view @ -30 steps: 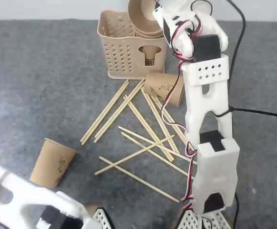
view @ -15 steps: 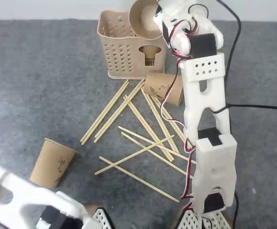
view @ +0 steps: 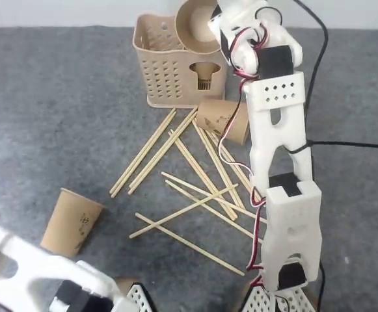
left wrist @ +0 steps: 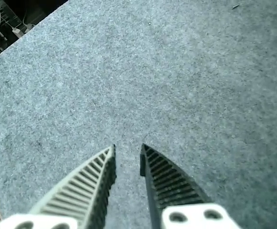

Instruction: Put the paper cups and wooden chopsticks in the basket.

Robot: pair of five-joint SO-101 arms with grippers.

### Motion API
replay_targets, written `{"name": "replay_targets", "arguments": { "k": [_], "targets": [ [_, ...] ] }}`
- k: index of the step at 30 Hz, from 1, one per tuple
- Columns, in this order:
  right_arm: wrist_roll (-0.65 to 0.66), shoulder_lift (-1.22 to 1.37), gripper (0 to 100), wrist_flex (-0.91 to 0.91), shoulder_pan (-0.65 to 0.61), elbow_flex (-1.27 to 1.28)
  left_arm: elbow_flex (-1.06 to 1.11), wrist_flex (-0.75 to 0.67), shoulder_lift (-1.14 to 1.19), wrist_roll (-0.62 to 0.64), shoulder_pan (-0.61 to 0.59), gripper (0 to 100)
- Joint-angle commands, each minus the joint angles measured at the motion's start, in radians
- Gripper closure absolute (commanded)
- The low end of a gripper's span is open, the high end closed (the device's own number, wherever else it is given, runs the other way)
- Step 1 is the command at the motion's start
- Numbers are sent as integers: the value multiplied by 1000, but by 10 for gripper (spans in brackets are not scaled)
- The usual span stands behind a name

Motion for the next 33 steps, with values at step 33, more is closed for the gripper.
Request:
{"name": "replay_targets", "arguments": {
  "k": [33],
  "targets": [
    [61,-610,880,633,-41,445,-398,523,98,0,384,859]
  ]
}}
